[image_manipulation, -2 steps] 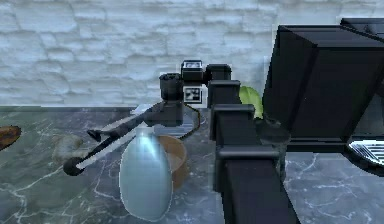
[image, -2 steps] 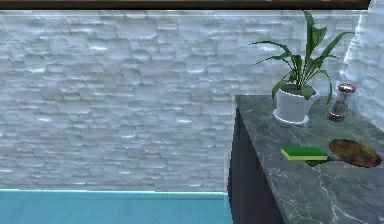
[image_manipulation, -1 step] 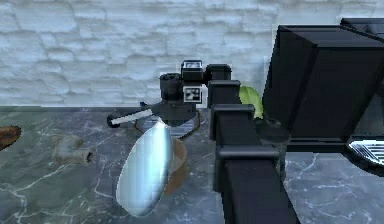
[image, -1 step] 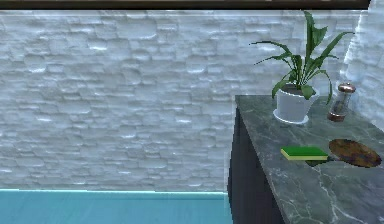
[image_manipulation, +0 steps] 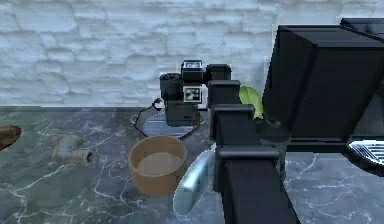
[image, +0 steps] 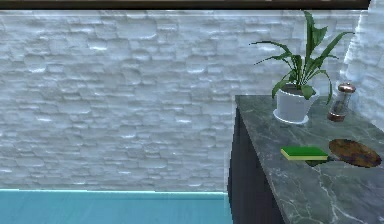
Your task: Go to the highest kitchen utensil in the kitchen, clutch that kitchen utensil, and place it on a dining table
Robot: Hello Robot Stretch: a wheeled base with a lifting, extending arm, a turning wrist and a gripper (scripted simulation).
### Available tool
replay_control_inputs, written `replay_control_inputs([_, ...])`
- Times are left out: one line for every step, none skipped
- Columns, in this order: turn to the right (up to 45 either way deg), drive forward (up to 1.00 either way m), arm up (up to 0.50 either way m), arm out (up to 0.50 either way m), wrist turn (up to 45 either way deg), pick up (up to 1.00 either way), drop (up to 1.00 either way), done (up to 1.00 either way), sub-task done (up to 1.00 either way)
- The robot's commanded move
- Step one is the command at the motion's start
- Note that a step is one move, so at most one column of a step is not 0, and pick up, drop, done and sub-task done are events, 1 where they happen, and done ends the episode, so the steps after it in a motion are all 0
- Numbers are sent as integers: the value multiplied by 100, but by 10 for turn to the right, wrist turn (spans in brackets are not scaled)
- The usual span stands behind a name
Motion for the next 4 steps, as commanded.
replay_control_inputs([0,0,-12,0,0,0,0,0,0])
replay_control_inputs([0,0,0,0,0,100,0,0,0])
replay_control_inputs([0,0,10,0,0,0,0,0,0])
replay_control_inputs([0,0,2,0,0,0,0,0,0])
